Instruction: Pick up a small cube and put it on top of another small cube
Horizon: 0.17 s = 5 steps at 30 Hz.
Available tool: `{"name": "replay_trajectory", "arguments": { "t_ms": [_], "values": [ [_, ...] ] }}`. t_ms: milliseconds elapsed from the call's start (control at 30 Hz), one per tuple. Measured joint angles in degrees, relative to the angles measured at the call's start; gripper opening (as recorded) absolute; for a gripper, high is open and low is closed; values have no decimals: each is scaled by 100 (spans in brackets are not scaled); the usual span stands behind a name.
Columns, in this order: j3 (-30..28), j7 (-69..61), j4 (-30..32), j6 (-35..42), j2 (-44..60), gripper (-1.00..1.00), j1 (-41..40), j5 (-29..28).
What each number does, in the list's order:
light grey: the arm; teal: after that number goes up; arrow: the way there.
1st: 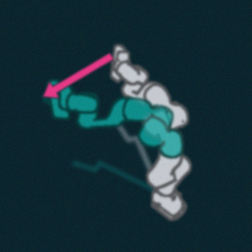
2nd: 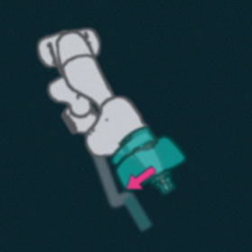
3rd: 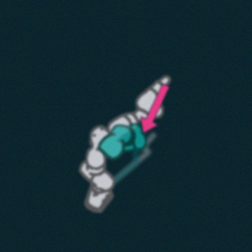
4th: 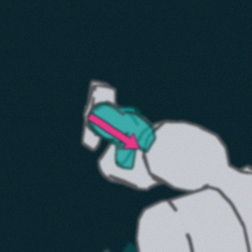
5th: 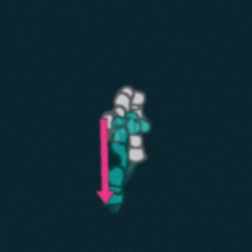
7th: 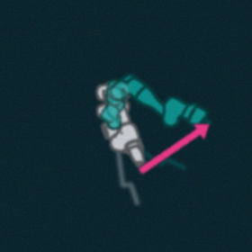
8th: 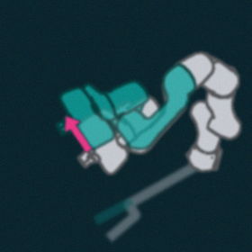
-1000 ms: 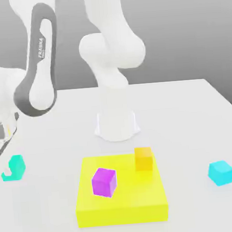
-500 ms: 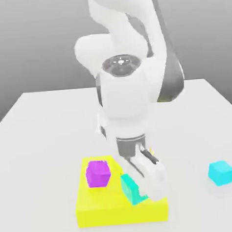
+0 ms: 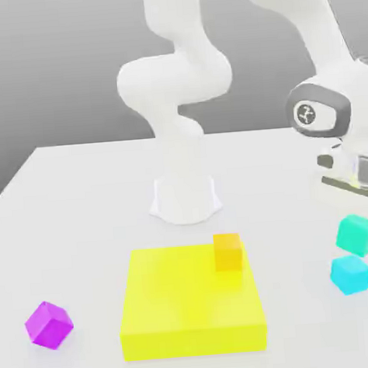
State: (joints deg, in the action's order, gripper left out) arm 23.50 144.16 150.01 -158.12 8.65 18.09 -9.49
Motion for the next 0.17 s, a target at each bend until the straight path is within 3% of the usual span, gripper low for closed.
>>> {"name": "replay_trajectory", "arguments": {
  "t_ms": [67,100,167],
  "values": [
    [-192,222,-10,-224,274,-100,136,-307],
    [-266,289,-13,-297,363,100,194,-401],
    [-266,289,-13,-298,363,100,194,-401]
  ]
}}
